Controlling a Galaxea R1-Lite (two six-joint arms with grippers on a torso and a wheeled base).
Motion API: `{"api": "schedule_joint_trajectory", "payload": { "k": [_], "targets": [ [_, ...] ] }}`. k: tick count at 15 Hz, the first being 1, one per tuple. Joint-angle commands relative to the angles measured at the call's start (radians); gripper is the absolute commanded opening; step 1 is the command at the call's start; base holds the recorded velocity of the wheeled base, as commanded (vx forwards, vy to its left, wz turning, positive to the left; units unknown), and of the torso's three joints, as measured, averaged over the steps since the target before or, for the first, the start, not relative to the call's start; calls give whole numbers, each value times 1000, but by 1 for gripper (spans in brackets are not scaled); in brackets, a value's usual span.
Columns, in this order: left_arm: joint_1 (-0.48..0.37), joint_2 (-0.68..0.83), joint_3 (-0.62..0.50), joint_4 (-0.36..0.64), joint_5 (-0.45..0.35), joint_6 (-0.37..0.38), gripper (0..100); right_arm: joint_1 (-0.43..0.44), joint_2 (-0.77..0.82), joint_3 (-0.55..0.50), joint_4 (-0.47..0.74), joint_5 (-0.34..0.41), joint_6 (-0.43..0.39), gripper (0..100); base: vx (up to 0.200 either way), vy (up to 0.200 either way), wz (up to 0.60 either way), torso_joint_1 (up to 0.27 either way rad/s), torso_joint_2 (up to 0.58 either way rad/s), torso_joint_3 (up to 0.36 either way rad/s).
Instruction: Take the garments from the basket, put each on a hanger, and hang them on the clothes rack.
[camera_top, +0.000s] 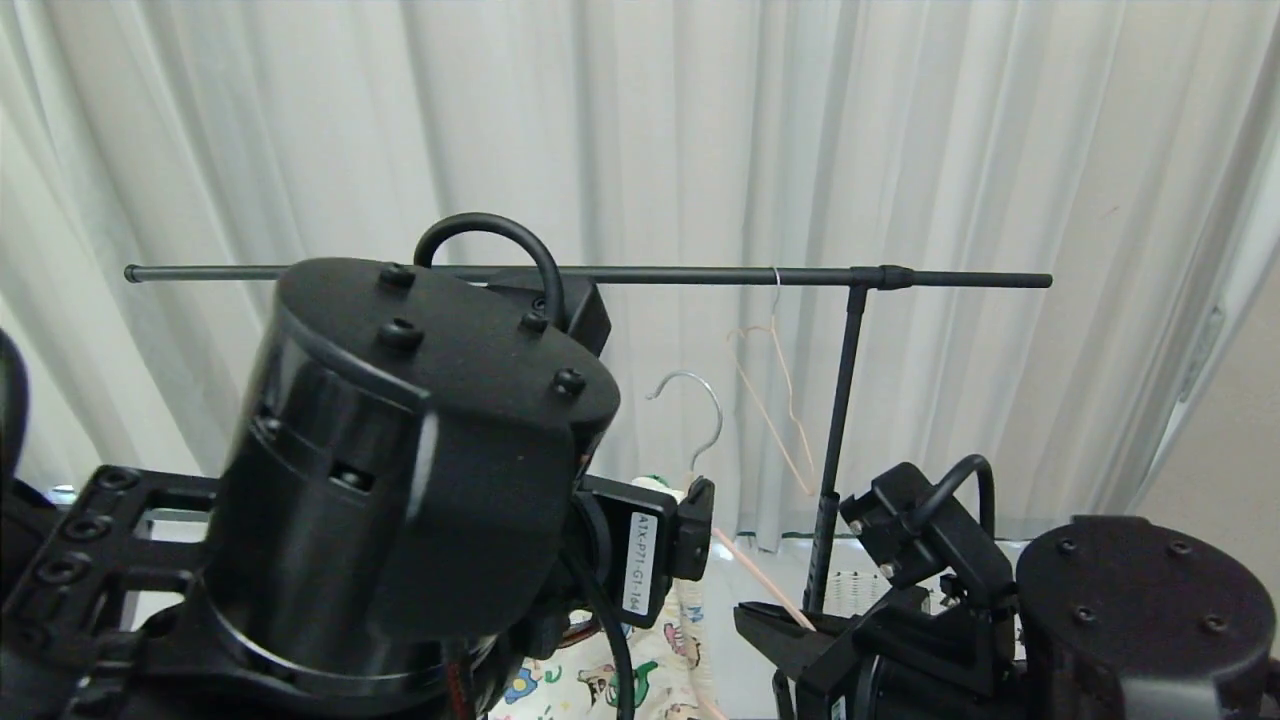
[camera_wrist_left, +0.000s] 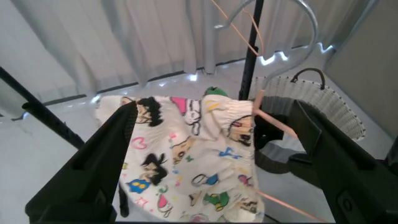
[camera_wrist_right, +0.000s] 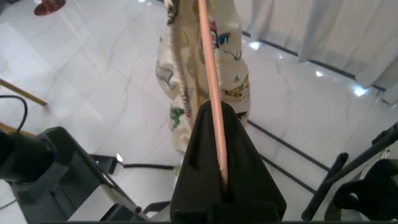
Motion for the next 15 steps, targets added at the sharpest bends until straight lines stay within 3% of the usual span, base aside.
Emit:
{"api": "schedule_joint_trajectory", "payload": {
  "k": [1, 4, 10, 12, 14, 15],
  "targets": [
    [4, -37, 29, 0, 1, 1, 100, -6, -9, 39, -27, -3, -5, 0, 0, 0, 0, 0, 0, 0],
    [3, -119, 144, 0, 1, 13, 100, -43, -9, 111, -197, -3, -120, 0, 0, 0, 0, 0, 0, 0],
    [24, -227, 268, 0, -1, 14, 100, -100, -7, 344, -574, 4, -338, 0, 0, 0, 0, 0, 0, 0],
    [23, -259, 306, 0, -2, 17, 100, -101, -7, 398, -656, 16, -356, 0, 0, 0, 0, 0, 0, 0],
    [21, -296, 322, 0, -8, 25, 100, -101, -15, 461, -718, 85, -386, 0, 0, 0, 0, 0, 0, 0],
    [14, -326, 331, 0, -53, 48, 100, -101, -22, 495, -742, 134, -409, 0, 0, 0, 0, 0, 0, 0]
  ]
}}
